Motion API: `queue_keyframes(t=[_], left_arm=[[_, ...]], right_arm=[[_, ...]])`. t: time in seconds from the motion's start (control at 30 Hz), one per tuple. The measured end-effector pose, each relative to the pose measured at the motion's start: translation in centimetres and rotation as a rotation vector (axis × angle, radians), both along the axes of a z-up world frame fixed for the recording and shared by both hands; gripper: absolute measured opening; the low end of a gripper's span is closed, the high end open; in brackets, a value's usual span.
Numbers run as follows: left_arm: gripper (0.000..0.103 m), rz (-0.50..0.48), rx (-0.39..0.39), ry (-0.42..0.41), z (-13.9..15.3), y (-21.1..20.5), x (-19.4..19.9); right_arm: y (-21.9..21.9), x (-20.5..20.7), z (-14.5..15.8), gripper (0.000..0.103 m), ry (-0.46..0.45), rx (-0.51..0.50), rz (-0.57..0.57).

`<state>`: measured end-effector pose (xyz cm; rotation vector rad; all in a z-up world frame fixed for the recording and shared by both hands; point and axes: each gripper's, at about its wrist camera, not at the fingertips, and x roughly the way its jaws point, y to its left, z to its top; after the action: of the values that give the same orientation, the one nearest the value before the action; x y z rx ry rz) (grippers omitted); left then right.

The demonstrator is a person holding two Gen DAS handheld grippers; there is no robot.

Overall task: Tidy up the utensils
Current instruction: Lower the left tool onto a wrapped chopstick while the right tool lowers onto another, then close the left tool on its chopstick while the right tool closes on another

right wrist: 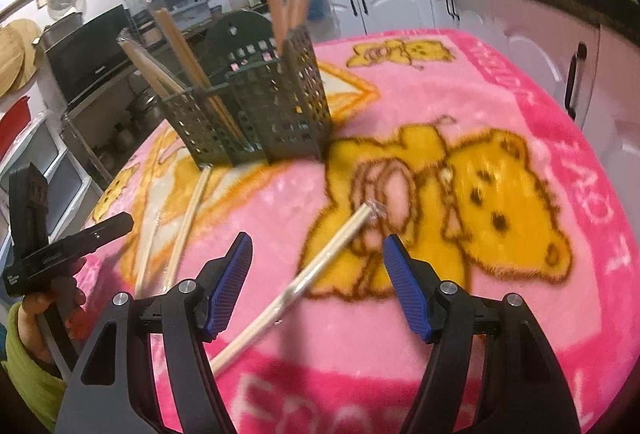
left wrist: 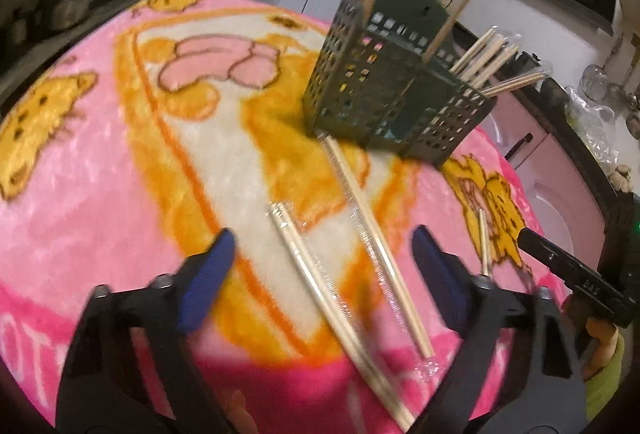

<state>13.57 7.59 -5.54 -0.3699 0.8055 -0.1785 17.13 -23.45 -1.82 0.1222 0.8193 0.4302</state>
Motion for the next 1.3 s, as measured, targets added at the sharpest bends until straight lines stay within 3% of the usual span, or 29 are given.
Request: queue_keyframes(t=[0.13, 0.4, 0.63, 0.73, 0.87, 0.97, 1.13, 1.3], left_arm=[[0.054, -0.013, -0.025, 0.046, -1.1, 0.1, 0.8], [0.051, -0.041, 0.012, 0.058, -1.6, -0.5, 2.7], [0.022, -0.025, 0.059, 0.081, -1.9, -0.1, 4.5], [0.016, -0.022, 0.052, 0.082, -2.0, 0.3, 5.0], [0.014, -0.035, 0.051, 0.081, -2.1, 0.5, 5.3], [0.013, -0.043, 0.062, 0.088, -1.9, 0.4, 5.6], [0.01, -0.041, 0.046, 0.087, -1.4, 0.6, 6.0], [0.009, -0.058, 0.027, 0.02, 1.3, 0.2, 5.3]], right_arm=[[0.2, 0.4, -0.5, 0.065, 0.024, -0.004, 0.008], [-0.1, 3.1, -2.3, 0.058, 0.153, 0.014, 0.0], [0.5, 5.4, -2.5, 0.057, 0.165, -0.003, 0.004], [1.0, 6.2, -2.5, 0.05, 0.165, -0.03, 0.004], [0.6, 7.6, -2.5, 0.018, 0.18, -0.018, 0.001], [0.1, 8.0, -2.4, 0.009, 0.182, 0.019, -0.015], [0.3, 7.4, -1.4, 0.007, 0.136, 0.038, 0.001], [0.5, 6.4, 0.8, 0.006, 0.065, 0.053, 0.025]])
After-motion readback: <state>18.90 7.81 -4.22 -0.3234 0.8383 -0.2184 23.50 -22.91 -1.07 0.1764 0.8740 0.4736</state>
